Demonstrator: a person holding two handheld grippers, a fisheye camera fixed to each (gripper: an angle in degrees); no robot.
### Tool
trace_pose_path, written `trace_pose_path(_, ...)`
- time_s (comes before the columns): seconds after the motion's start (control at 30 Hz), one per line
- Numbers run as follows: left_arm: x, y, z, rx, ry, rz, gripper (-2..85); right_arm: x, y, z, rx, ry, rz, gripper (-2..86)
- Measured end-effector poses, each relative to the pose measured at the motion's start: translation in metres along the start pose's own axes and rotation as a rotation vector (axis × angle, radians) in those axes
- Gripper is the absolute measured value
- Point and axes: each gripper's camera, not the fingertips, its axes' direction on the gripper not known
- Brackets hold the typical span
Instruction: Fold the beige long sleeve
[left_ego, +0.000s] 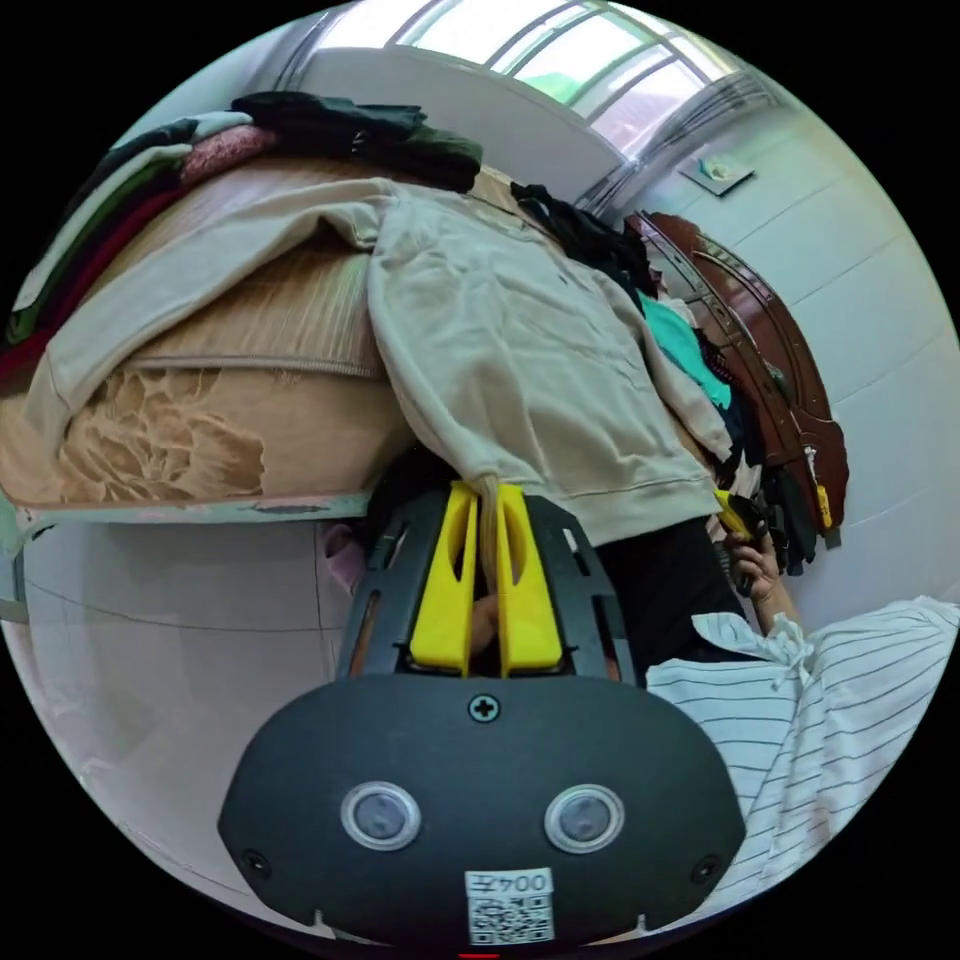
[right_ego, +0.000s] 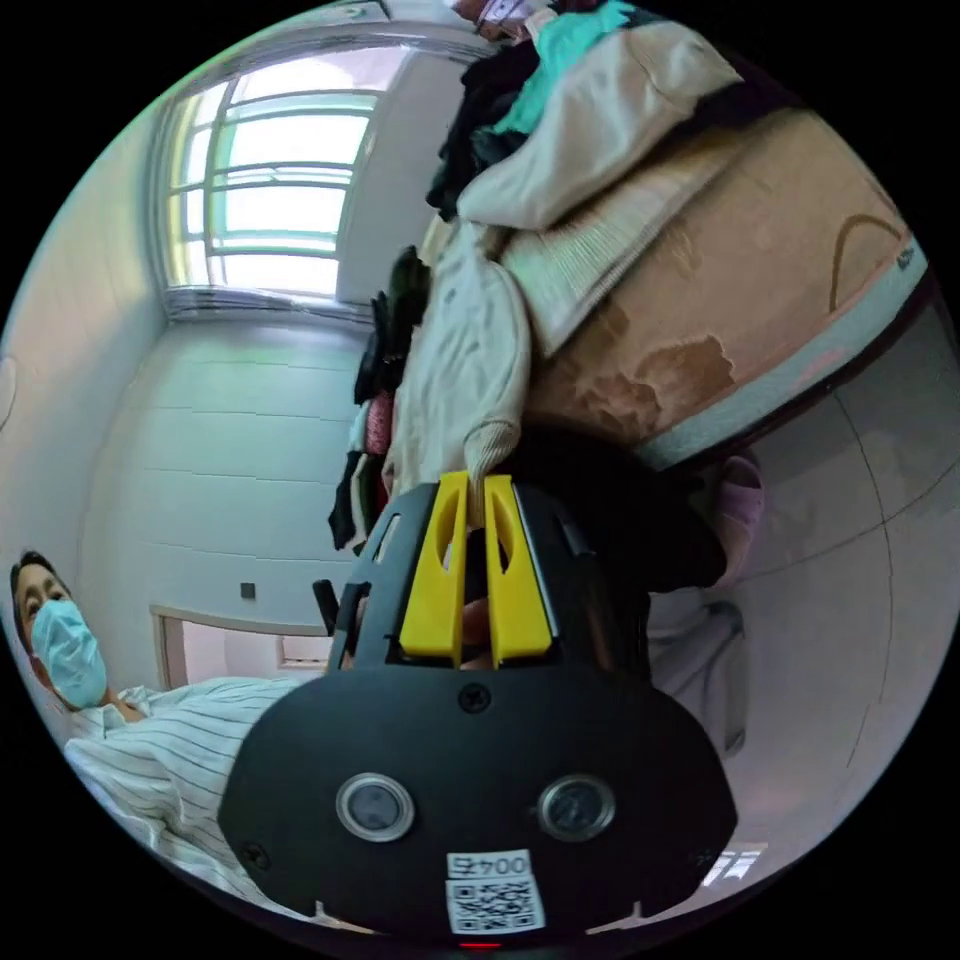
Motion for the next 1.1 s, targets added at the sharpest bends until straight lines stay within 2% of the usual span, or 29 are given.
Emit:
trace_pose_path(0.1,-0.037,0.019,-0.034,0.026,-0.028,0.028,3.7,-0.016,-0.005,-0.028,0.029,0.054,-0.061,3.7)
trace_pose_path(0.17,-0.099,0.045,-0.036,-0.01,-0.027,0.009,3.1,-0.002,-0.009,-0.032,-0.029,0.107,-0.029,3.9)
trace_pose_path(0.3,-0.212,0.101,0.012,-0.076,0.084,-0.123,2.2,0.037,-0.01,-0.029,-0.081,-0.028,0.103,5.1)
trace_pose_path(0.43,-0.295,0.177,-0.013,0.142,0.084,-0.156,1.5,0.036,-0.01,-0.083,0.224,-0.174,0.072,11.1)
trace_pose_path(0.53,-0.31,0.189,-0.001,0.236,-0.017,-0.062,1.4,0.031,-0.031,-0.117,0.408,-0.171,0.052,15.6)
trace_pose_path(0.6,-0.301,0.185,0.039,0.267,-0.126,0.018,1.3,0.023,-0.05,-0.127,0.499,-0.119,0.049,17.0)
trace_pose_path(0.67,-0.291,0.18,0.118,0.282,-0.245,0.107,1.1,0.019,-0.082,-0.127,0.535,-0.045,0.108,17.5)
trace_pose_path(0.8,-0.308,0.193,0.257,0.207,-0.319,0.223,1.0,0.023,-0.112,-0.119,0.57,-0.05,0.243,16.5)
trace_pose_path(0.87,-0.344,0.226,0.334,0.152,-0.368,0.257,0.9,0.016,-0.122,-0.112,0.582,-0.011,0.277,16.2)
trace_pose_path(1.1,-0.498,0.326,0.471,0.046,-0.436,0.263,0.8,0.007,-0.126,-0.082,0.578,-0.057,0.33,15.1)
